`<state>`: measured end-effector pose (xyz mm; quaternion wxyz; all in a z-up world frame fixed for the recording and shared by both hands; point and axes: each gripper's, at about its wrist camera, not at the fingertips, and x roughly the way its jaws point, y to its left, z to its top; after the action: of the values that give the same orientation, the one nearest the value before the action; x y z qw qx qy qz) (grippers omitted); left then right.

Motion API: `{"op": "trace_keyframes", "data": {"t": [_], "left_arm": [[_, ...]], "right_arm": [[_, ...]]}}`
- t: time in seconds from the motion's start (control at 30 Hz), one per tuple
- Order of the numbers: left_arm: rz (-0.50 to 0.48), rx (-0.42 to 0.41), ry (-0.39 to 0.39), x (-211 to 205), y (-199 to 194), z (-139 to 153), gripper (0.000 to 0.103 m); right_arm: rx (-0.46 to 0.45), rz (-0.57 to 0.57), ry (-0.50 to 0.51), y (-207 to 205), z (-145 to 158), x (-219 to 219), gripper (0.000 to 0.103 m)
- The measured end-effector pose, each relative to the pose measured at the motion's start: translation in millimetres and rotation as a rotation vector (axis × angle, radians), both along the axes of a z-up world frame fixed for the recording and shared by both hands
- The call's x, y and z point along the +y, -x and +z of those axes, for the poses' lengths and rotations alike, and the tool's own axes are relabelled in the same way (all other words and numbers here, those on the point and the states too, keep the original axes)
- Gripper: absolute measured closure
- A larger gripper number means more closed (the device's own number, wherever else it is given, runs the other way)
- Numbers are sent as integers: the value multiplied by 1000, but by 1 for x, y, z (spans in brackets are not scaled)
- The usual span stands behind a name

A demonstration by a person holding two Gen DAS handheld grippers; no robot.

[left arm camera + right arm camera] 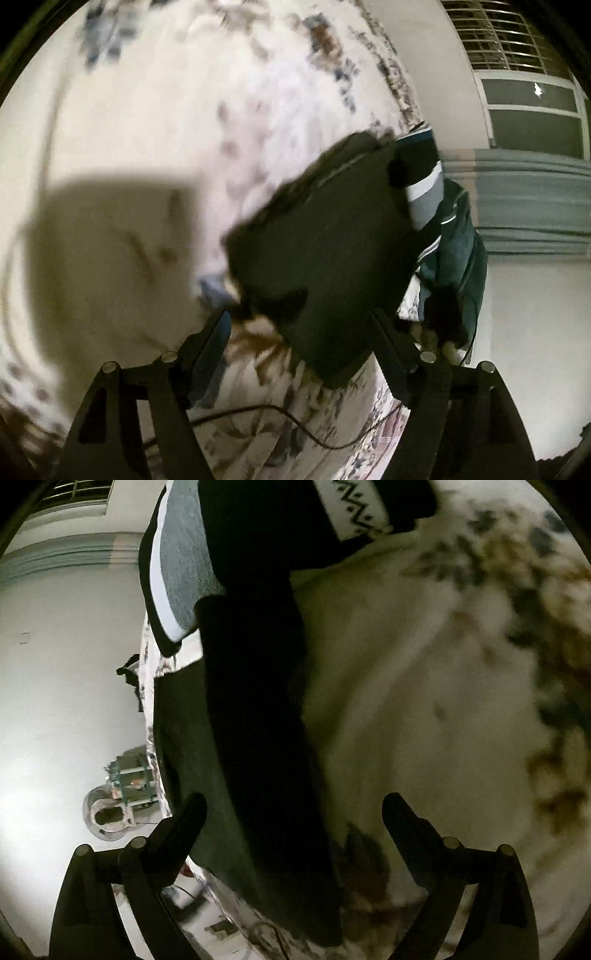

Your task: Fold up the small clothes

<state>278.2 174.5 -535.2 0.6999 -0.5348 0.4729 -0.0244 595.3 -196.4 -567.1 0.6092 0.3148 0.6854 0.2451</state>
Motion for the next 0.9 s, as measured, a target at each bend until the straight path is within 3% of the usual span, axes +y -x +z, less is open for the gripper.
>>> {"op": "trace_keyframes", "data": {"t": [0.13,0.23,0.33,0.37,0.4,0.43,0.47,0.5,0.53,0.67,0.77,0.9], "left_arm": [[11,-23,37,-31,-18,-28,29],[49,-21,-1,-42,-39,-44,29],[145,-76,-58,-44,-53,-36,31],[171,-81,-84,-44,-56,-31,48],[183,-72,-112,-42,-61,-26,75],[183,-79,-109,-40,-63,-23,77],[178,-78,-108,-37,-66,-18,79],[166,-83,-104,-34,-70,-13,82],[143,-99,-89,-30,-74,-6,82],[-9,-141,-144,-8,-98,41,84],[-124,-154,-160,17,-126,67,84],[-402,-128,-73,16,-169,51,81]], "right_arm": [[9,22,-56,-29,-20,15,6],[22,63,-76,-49,-35,31,6],[54,73,-112,-65,-48,42,5],[68,55,-122,-69,-53,43,5],[64,35,-128,-70,-54,41,6],[55,16,-131,-70,-54,41,26],[43,-1,-137,-69,-52,41,55],[41,-8,-129,-66,-51,41,75],[38,-34,-105,-61,-49,37,81],[5,-157,-152,-20,-21,18,85],[-2,-246,-125,48,12,4,86],[13,-366,-11,169,50,-7,86]]}}
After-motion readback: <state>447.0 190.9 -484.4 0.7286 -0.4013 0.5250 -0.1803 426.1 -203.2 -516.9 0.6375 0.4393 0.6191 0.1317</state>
